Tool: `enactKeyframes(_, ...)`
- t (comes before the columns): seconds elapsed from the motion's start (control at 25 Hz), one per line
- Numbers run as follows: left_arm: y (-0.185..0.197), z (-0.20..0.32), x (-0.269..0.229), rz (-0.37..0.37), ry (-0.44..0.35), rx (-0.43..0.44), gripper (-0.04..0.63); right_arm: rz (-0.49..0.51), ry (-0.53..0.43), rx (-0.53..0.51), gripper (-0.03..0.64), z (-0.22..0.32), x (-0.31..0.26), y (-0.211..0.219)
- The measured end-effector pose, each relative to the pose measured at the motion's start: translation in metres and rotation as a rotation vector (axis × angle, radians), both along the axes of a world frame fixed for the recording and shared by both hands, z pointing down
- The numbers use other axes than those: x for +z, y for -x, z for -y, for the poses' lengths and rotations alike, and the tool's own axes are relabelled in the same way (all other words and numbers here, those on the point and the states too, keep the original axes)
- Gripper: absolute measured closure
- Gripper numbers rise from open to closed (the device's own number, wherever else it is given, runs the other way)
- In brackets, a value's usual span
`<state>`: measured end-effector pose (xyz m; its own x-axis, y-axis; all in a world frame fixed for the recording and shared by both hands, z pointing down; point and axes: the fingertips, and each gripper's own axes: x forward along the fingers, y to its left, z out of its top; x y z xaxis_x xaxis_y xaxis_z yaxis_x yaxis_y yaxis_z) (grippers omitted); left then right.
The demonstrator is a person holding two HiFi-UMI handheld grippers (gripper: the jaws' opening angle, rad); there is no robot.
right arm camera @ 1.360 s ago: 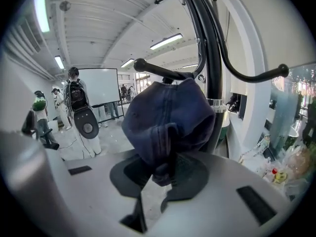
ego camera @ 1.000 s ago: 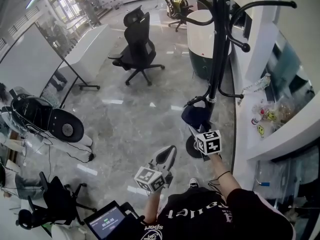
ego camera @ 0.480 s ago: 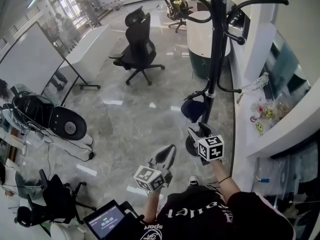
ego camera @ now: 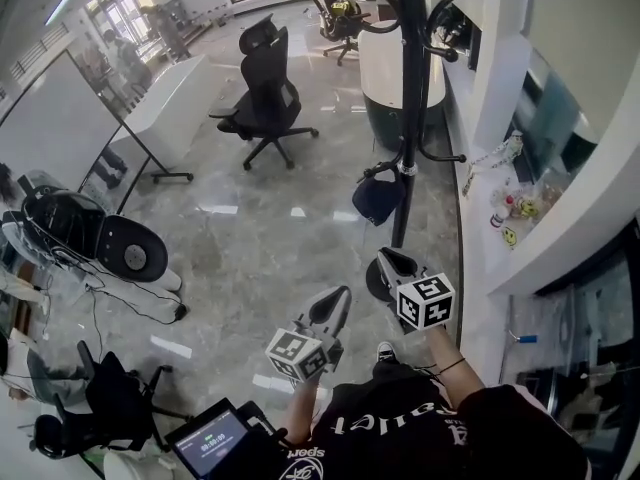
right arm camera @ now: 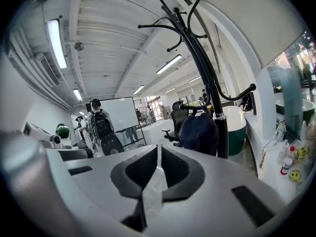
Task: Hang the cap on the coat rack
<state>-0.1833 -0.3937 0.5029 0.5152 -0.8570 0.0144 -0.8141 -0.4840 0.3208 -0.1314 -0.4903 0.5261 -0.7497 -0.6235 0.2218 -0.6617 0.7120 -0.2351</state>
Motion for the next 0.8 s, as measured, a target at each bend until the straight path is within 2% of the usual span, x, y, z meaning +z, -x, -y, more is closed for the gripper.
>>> enactKeyframes(0.28,-0.011,-0.051,-0.002,0.006,-0.007,0.047,0.591,0.013,0.023,0.008,0.6,-0.062,0.001,-0.006)
enactKeyframes(0.8,-0.028,-0.181,0.005,-0.006,0.019,0.125,0.591,0.032,0.044,0.044,0.6,-0.214,0.002,-0.026)
